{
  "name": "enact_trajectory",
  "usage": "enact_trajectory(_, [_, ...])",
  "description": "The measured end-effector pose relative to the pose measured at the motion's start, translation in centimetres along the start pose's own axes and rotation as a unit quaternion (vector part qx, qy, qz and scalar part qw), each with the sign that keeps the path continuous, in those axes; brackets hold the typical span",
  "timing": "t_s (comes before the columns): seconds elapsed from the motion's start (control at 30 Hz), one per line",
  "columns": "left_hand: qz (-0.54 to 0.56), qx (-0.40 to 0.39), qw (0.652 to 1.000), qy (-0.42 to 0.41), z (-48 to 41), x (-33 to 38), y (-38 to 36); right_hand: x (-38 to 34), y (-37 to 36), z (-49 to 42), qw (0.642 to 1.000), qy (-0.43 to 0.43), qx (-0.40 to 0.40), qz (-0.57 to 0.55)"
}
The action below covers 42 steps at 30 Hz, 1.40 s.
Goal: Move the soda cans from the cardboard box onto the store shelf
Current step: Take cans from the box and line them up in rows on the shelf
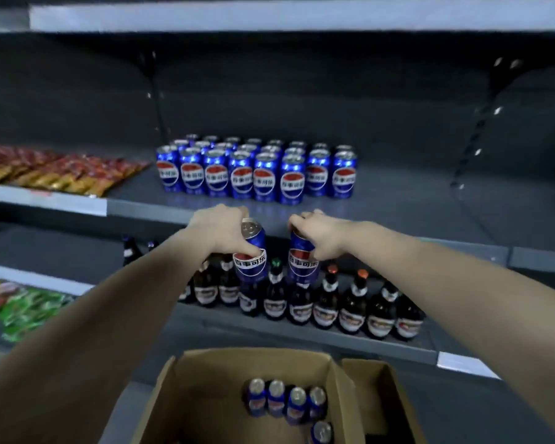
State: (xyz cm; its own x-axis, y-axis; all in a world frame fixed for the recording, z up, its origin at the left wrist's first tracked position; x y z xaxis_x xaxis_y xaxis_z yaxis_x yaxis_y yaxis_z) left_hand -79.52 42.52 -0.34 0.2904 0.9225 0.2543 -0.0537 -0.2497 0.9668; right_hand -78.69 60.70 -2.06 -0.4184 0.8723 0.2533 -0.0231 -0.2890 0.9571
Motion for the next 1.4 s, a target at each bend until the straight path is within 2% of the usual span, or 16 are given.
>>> enact_trajectory(0.2, [-0.021, 0.07, 0.992, -0.103, -3.7, 7.7, 7.2, 5.0, 7.4, 2.4, 0.996, -0.06, 0.057, 0.037])
enact_trajectory(0.4, [-0.076, 0.103, 0.977, -0.172, -8.7, 11.7, 9.5, 9.4, 9.6, 2.2, 0.989, -0.131, 0.062, 0.038])
enact_trajectory(0.7, [-0.094, 0.054, 0.975, -0.195, -16.3, 11.2, 7.1, 14.3, 6.9, -1.2, 0.978, -0.208, 0.02, -0.006])
enact_trajectory(0.93, [-0.091, 0.004, 0.976, -0.196, -20.1, 10.0, 3.8, 15.8, 3.6, -5.0, 0.978, -0.206, -0.014, -0.014])
enact_trajectory(1.2, [-0.117, -0.009, 0.957, -0.266, -23.4, 11.2, 2.0, 16.6, 2.7, -7.8, 0.98, -0.195, -0.032, -0.009])
enact_trajectory(1.4, [-0.159, -0.009, 0.944, -0.288, -24.5, 12.3, 1.6, 17.4, 3.3, -8.6, 0.98, -0.19, 0.005, 0.051])
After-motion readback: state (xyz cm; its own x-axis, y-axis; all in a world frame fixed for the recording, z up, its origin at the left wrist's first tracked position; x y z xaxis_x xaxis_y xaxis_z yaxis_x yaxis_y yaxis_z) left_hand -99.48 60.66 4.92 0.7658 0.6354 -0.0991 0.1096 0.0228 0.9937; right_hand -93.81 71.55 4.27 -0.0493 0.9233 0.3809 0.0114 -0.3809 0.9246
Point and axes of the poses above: each hand's wrist, its own z-axis away from the middle knuckle, its own y-axis out of the back of the hand, x = y × z, the point moved 4 cm from there along -z, towards the middle knuckle, and after that the axes turned 13 degrees about z, right-handed, at the moved point
